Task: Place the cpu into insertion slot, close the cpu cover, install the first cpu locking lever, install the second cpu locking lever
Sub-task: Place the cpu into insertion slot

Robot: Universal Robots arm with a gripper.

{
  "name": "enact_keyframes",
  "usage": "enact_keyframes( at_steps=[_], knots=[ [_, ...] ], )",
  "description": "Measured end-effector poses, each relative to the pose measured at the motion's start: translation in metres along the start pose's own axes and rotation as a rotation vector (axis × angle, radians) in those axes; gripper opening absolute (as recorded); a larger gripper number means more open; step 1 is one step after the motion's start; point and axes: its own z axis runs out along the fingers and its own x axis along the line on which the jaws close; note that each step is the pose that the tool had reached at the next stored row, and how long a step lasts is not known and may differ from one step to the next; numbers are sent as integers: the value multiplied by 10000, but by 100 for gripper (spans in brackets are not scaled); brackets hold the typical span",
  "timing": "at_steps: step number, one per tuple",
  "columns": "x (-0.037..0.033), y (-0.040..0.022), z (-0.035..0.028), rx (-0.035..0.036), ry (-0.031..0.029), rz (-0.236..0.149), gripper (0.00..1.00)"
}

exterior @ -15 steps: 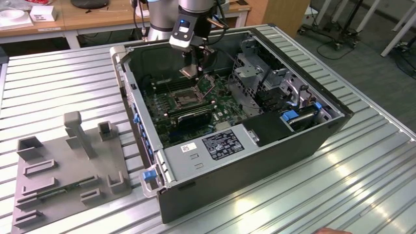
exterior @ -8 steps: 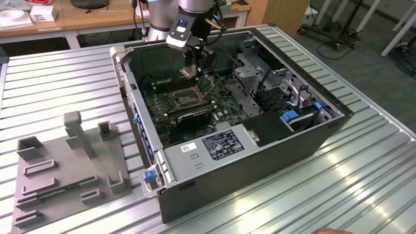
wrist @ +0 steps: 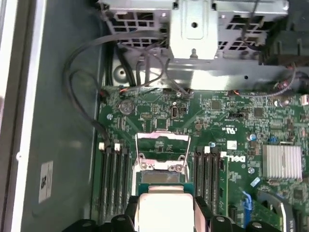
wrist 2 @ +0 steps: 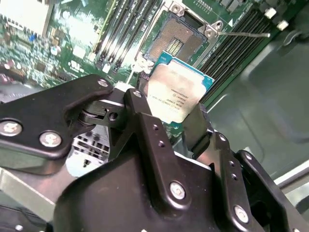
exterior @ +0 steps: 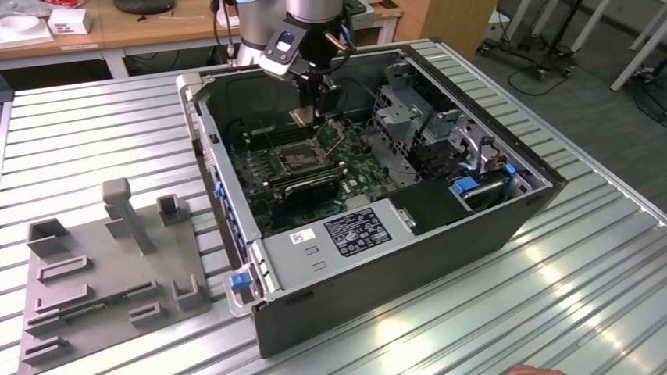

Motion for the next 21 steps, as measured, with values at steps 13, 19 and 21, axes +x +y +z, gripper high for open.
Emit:
enact_keyframes(
  at_steps=[13, 19, 21],
  knots=[
    [0, -3, 25, 32, -44, 828, 54],
    [-1, -3, 27, 259, -8, 836, 54],
    [0, -3, 28, 265, -6, 835, 54]
  ],
)
